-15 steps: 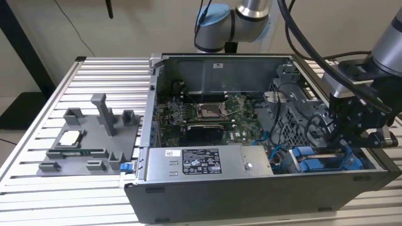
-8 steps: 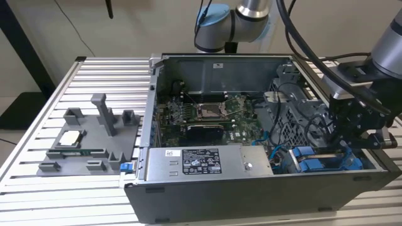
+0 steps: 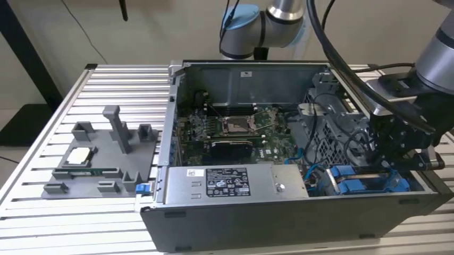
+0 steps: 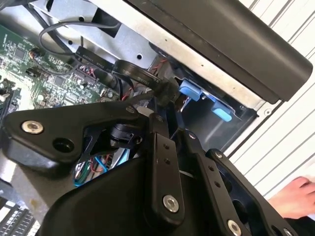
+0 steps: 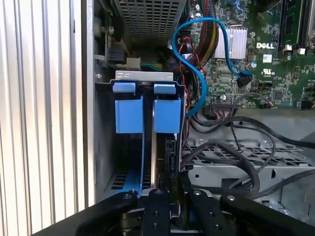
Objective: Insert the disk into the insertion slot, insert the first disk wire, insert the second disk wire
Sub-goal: 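Insert the first disk wire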
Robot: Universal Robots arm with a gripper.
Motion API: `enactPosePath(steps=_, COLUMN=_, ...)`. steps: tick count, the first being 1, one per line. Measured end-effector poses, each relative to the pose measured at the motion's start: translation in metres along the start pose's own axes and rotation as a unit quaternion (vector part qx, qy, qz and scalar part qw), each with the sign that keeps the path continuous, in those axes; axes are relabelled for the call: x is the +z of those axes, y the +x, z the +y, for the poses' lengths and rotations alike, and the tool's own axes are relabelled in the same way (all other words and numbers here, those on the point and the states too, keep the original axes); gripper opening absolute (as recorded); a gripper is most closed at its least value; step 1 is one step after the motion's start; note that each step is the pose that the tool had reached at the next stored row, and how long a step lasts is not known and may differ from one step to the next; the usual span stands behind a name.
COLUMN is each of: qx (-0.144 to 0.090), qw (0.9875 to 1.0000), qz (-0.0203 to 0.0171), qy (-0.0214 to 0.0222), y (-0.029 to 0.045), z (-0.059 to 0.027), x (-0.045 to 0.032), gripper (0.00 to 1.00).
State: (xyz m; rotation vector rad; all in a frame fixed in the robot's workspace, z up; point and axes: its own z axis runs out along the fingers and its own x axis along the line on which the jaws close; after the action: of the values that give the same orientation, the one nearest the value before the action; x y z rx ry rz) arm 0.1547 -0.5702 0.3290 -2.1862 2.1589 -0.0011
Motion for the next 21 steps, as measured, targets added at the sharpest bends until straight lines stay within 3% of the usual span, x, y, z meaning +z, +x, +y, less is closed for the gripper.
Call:
enactPosePath(steps=1, qx=0.000, qw=1.0000, qz=-0.0007, qy=-0.0007, y=-0.0001, z=-0.0001, x=-0.0023, gripper=0.21)
enactPosePath(steps=2, qx=0.000, qw=1.0000, qz=-0.0001, qy=-0.0012, y=-0.0002, z=-0.0003, x=-0.0065, gripper=0.27)
enactPosePath(steps=11, qx=0.000, qw=1.0000, qz=0.0005, qy=-0.0019, y=-0.0029, z=-0.0020, x=-0.0447, gripper=0.27)
enactPosePath(steps=14, qx=0.000, qw=1.0000, qz=-0.0004, qy=-0.0015, y=-0.0046, z=-0.0021, x=-0.0475, gripper=0.27)
enactPosePath(steps=16, qx=0.001, qw=1.0000, qz=-0.0036, qy=-0.0011, y=-0.0052, z=-0.0034, x=-0.0476, gripper=0.27)
enactPosePath(steps=21, qx=0.001, qw=0.9998, qz=-0.0221, qy=-0.0008, y=-0.0056, z=-0.0174, x=-0.0469, gripper=0.27)
